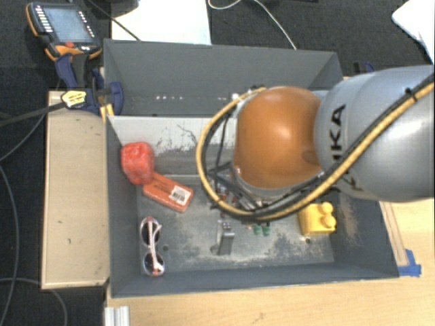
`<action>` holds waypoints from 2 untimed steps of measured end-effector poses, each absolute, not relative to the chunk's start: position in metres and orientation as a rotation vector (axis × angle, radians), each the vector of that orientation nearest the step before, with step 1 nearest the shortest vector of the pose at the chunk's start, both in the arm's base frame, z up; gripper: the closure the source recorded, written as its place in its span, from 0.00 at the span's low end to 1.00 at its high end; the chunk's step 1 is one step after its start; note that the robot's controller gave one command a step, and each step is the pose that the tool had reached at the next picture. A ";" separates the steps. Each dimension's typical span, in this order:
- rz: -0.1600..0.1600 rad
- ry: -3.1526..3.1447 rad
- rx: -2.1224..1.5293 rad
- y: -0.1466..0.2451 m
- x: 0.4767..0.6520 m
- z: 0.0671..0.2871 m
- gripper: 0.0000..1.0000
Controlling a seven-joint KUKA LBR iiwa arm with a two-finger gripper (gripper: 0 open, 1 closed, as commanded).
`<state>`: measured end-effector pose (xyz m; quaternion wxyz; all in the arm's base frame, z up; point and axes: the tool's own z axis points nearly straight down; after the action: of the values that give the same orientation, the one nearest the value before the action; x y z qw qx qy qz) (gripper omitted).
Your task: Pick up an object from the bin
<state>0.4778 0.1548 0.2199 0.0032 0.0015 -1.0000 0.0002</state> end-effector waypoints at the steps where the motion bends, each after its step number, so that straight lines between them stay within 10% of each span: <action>1: -0.002 -3.143 -0.005 0.154 0.480 0.224 0.00; 2: -0.006 -3.145 -0.050 0.189 0.577 0.089 0.00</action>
Offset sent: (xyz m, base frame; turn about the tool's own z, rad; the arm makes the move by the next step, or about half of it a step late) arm 0.1053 0.0368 -0.1499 0.0402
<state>0.5766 0.1887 0.0890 -0.0019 -0.0158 -0.9999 -0.0018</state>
